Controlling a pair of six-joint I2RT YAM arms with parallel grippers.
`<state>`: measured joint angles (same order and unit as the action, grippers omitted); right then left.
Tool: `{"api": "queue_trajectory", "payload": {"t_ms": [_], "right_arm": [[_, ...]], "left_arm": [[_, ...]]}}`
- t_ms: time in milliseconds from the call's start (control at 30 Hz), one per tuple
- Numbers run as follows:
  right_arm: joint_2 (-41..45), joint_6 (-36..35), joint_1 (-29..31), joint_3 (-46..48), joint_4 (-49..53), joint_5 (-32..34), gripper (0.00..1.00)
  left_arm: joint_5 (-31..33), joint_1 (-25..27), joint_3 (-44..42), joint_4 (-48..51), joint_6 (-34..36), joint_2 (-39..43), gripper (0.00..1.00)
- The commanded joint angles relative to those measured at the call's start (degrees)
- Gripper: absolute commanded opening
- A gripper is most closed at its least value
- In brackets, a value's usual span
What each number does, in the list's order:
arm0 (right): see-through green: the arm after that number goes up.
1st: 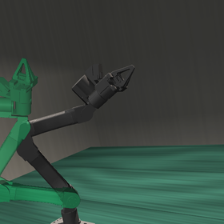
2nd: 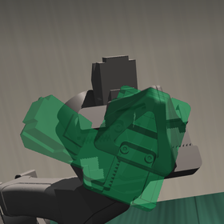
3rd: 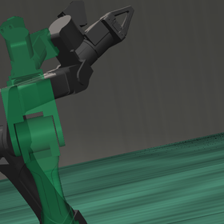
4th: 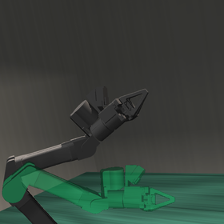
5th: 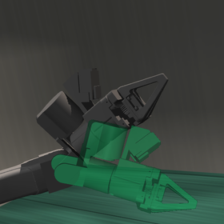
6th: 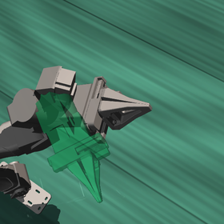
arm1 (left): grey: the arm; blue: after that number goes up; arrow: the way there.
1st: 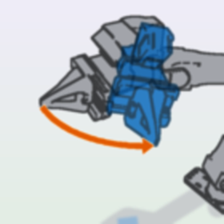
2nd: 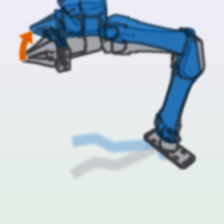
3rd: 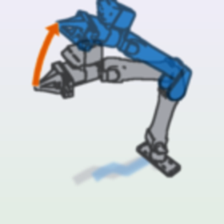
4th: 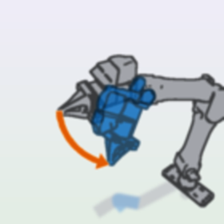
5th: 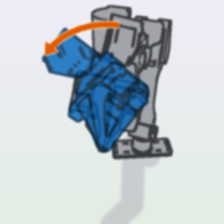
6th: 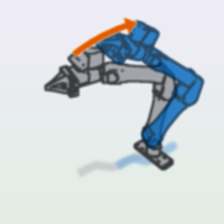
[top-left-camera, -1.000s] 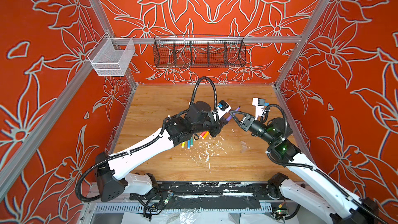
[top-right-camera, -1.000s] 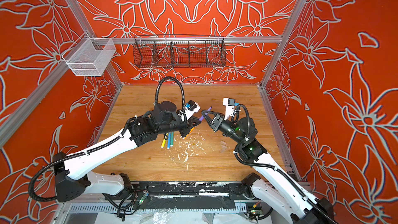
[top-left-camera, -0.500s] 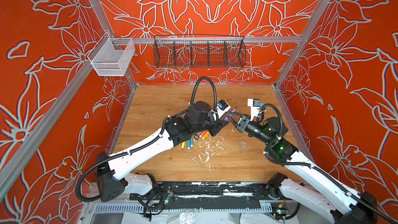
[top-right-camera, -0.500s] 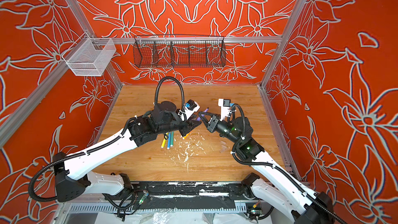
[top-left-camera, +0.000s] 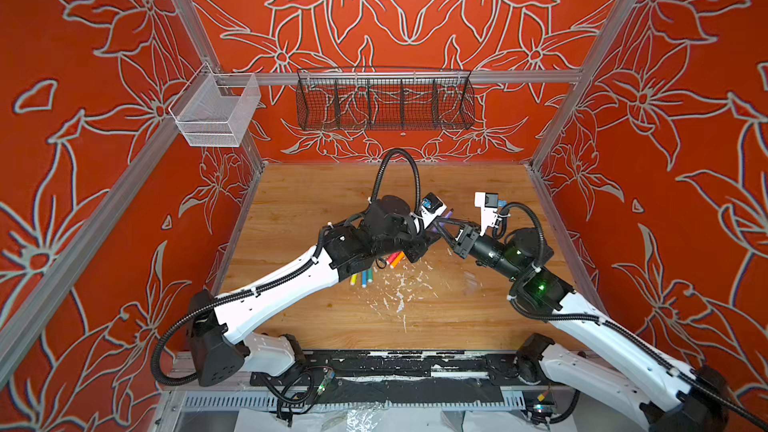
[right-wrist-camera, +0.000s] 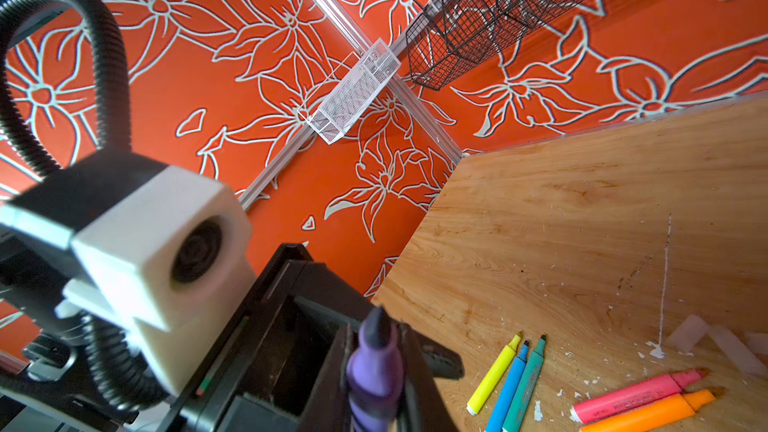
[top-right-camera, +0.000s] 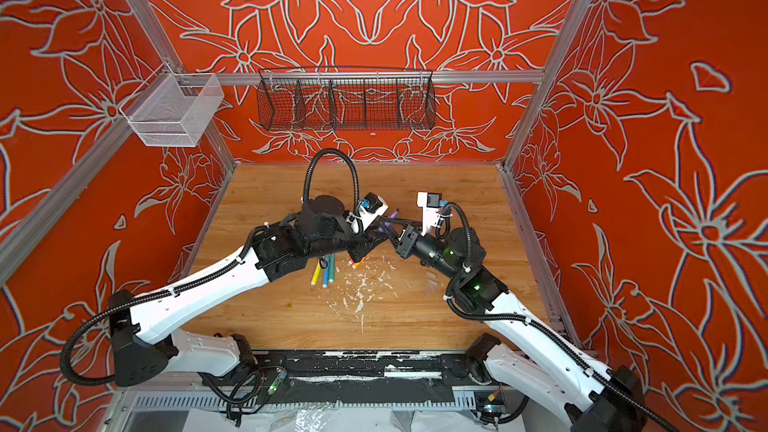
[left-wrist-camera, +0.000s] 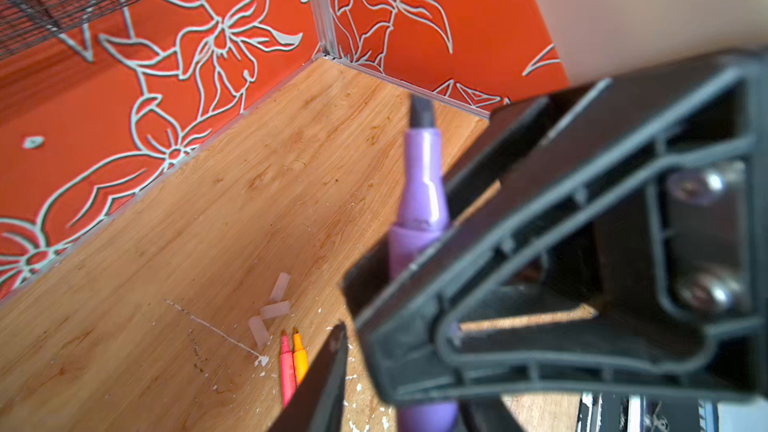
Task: Insert the pens into the pen caps
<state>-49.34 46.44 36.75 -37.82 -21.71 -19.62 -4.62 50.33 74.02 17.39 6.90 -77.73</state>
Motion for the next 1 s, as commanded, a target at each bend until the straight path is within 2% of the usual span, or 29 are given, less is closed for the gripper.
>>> {"api": "queue_trajectory", "payload": {"t_ms": [0, 33, 67, 167, 233, 367, 433, 500, 600, 700, 833, 967], "right_arm": [[0.83, -0.81, 0.43, -0.46, -1.70, 2.13, 0.00], [0.96, -0.87, 0.43, -0.41, -1.22, 3.01, 0.05], [1.05, -1.00, 0.43, -0.40, -0.39, 4.01, 0.17], [1.71, -1.00, 0.43, 0.30, 1.25, 7.76, 0.51], [2.55, -0.47, 0.43, 0.47, 4.97, 13.72, 0.62], [5.79, 7.74, 0.34, 0.55, 19.07, 32.66, 0.87], [7.37, 6.71, 0.25, 1.98, 20.30, 36.66, 0.94], [8.55, 4.94, 0.25, 3.26, 20.02, 39.86, 0.98], [7.73, 3.38, -0.01, 1.32, 25.71, 43.85, 0.97], [2.19, -4.55, -0.28, -1.35, 25.73, 43.69, 0.97], [-13.10, -7.37, -0.66, -12.58, 37.56, 43.51, 0.95], [-28.48, -8.38, -0.87, -22.30, 42.66, 38.25, 0.89]], "left_arm": [[0.76, 0.30, -0.02, -0.69, 1.53, -0.85, 0.25], [0.99, 0.30, -0.10, -0.76, 1.67, -0.77, 0.17], [1.31, 0.30, -0.32, -0.94, 1.79, -0.65, 0.10], [3.14, 0.30, -1.16, -2.29, 1.40, 0.40, 0.00], [6.95, 0.19, -2.05, -4.25, -0.11, 1.24, 0.00], [13.91, -1.27, -2.96, -5.71, -4.76, 2.46, 0.00], [19.33, -1.61, -3.33, -6.01, -7.69, 2.90, 0.00], [21.47, -2.17, -5.20, -8.40, -8.85, 4.40, 0.00], [19.11, -3.81, -8.41, -11.55, -11.01, 7.64, 0.00], [17.93, -5.77, -9.78, -11.49, -13.91, 10.38, 0.00], [23.79, -8.52, -11.87, -11.84, -18.07, 12.56, 0.00], [22.46, -12.51, -13.34, -12.38, -21.13, 13.12, 0.00]]}}
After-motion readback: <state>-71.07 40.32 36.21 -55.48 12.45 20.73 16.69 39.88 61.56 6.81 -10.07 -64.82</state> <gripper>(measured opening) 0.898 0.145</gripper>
